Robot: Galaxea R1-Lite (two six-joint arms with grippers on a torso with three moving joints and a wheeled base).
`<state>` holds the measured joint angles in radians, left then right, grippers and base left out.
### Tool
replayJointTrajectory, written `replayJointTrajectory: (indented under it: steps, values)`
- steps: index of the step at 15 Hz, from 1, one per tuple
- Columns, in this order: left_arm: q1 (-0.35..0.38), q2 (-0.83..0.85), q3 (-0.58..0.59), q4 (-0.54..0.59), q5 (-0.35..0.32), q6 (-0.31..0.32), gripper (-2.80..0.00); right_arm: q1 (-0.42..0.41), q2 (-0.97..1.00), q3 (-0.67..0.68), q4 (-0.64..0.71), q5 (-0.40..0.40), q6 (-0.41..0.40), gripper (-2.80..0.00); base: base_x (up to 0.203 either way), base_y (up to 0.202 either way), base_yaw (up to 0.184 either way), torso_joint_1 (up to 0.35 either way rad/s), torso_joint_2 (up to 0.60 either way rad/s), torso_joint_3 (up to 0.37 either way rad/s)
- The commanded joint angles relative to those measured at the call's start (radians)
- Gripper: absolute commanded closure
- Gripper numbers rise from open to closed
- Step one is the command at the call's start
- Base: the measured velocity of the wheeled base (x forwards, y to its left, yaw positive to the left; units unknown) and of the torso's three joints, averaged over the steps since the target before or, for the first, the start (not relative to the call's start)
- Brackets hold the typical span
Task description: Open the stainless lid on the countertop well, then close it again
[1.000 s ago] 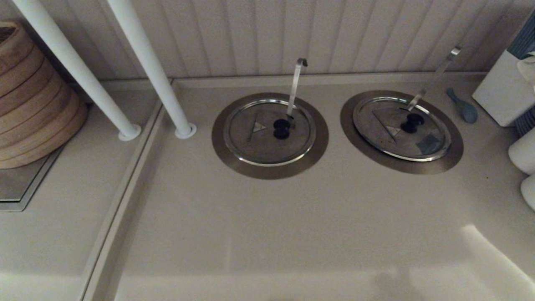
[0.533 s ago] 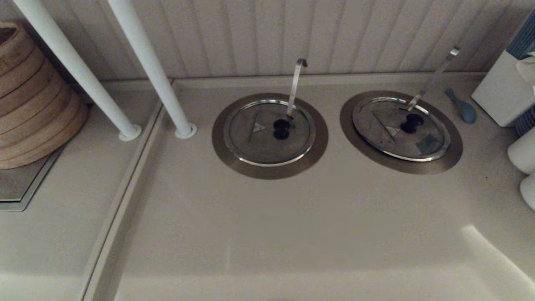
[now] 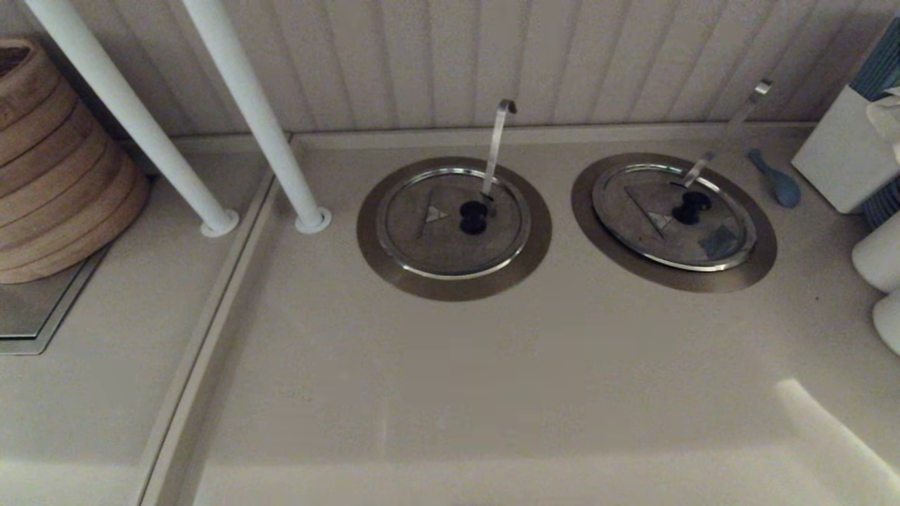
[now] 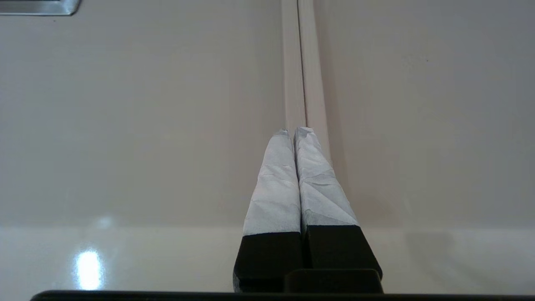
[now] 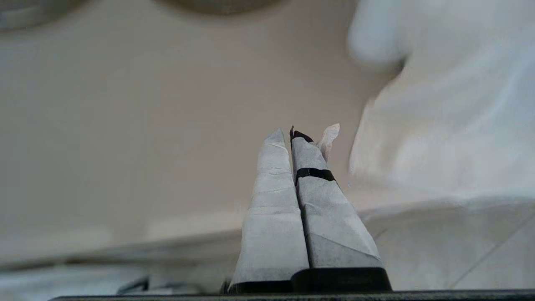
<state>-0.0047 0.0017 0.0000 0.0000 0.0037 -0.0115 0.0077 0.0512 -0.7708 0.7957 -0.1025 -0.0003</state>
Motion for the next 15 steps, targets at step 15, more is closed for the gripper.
replayJointTrajectory:
  steps: [15]
  values:
    - [0.000, 0.000, 0.000, 0.000, 0.001, -0.001, 0.00, -0.006, -0.049, 0.766, -0.779, 0.134, -0.074, 0.00, 0.000, 0.000, 0.000, 0.000, 0.00, 0.000]
